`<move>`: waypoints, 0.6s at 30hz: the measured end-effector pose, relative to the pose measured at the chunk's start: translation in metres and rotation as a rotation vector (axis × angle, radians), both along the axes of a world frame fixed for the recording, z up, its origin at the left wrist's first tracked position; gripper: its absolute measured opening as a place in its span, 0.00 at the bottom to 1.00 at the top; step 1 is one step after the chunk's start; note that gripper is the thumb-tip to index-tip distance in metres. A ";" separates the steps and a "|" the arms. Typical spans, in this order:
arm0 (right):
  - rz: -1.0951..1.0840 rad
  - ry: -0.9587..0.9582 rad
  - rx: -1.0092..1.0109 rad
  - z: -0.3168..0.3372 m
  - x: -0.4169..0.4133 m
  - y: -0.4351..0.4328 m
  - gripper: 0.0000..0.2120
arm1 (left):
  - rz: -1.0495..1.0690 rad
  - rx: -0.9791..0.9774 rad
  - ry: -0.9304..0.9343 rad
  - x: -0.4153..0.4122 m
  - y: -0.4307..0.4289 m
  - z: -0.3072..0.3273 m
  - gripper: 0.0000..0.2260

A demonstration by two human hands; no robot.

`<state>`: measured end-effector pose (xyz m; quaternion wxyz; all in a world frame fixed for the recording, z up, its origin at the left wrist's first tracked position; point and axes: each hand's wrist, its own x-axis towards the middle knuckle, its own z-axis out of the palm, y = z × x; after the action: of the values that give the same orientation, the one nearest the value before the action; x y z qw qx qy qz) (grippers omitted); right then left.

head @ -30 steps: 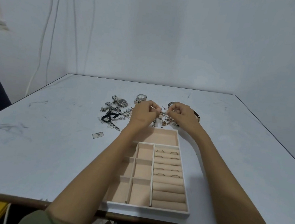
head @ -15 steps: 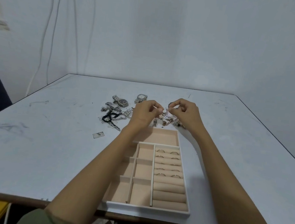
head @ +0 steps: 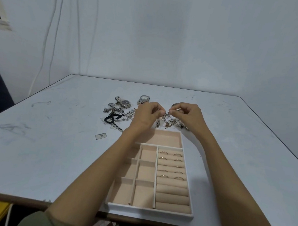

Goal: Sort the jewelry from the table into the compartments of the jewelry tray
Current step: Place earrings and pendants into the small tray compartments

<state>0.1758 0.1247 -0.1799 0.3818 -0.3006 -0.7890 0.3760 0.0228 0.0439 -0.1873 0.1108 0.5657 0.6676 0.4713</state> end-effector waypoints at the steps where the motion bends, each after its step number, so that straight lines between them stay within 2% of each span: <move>1: 0.004 0.003 0.001 0.000 0.000 0.000 0.02 | -0.008 0.003 0.003 0.000 0.000 0.000 0.03; 18: 0.089 -0.021 0.014 0.001 -0.002 -0.002 0.03 | -0.008 0.007 0.076 -0.003 0.000 0.004 0.04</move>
<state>0.1740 0.1232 -0.1790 0.3584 -0.2662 -0.8081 0.3842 0.0196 0.0439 -0.1828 0.0853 0.5864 0.6673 0.4512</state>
